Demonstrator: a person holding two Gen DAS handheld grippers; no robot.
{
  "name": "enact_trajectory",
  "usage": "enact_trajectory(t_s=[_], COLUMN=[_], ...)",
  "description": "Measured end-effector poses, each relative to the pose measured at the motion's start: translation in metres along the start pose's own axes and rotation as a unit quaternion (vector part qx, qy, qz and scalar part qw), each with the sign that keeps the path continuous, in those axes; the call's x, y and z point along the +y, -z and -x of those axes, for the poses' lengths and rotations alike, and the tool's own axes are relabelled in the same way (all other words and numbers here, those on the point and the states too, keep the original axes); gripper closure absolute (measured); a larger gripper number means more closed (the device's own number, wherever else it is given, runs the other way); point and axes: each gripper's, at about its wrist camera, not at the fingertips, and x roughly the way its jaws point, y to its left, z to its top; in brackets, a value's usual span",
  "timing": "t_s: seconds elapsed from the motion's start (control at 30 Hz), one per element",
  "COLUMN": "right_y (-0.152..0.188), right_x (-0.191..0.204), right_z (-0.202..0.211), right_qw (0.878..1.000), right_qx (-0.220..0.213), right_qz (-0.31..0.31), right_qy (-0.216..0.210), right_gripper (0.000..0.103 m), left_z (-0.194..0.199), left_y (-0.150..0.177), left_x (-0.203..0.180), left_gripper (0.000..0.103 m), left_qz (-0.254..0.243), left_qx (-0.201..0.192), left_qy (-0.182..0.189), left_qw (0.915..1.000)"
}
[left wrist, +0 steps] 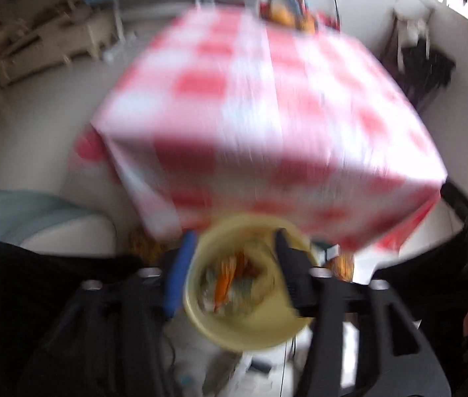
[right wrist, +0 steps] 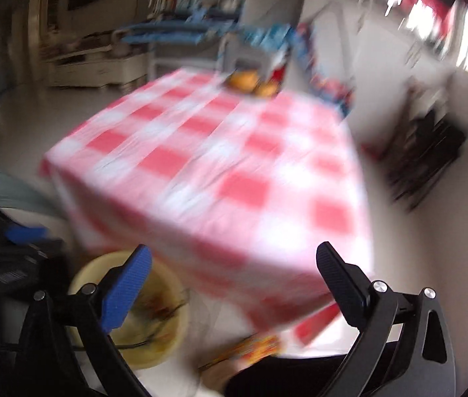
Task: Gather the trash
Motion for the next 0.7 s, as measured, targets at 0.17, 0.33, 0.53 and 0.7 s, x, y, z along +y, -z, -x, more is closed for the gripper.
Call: enact_trajectory(t_s=[0.17, 0.33, 0.53, 0.7], right_y=[0.002, 0.006, 0.011, 0.009], right_x=[0.007, -0.022, -0.054, -0.051], right_z=[0.048, 0.086, 0.087, 0.082], right_qw=[0.990, 0.974, 0.965, 0.966], right_qx=[-0.105, -0.194, -0.208, -0.204], right_qz=[0.038, -0.037, -0.115, -0.118], right_qy=[0.083, 0.114, 0.108, 0.101], right_gripper=[0.008, 0.008, 0.008, 0.008], left_z=[0.066, 0.127, 0.143, 0.144], left_y=[-0.013, -0.021, -0.025, -0.025], left_x=[0.014, 0.014, 0.020, 0.022], left_gripper=[0.013, 0.007, 0.007, 0.007], left_qz=[0.024, 0.005, 0.013, 0.023], left_qx=[-0.151, -0.264, -0.304, -0.304], left_qy=[-0.032, -0.063, -0.087, -0.077], left_qw=[0.9877, 0.9624, 0.9485, 0.9493])
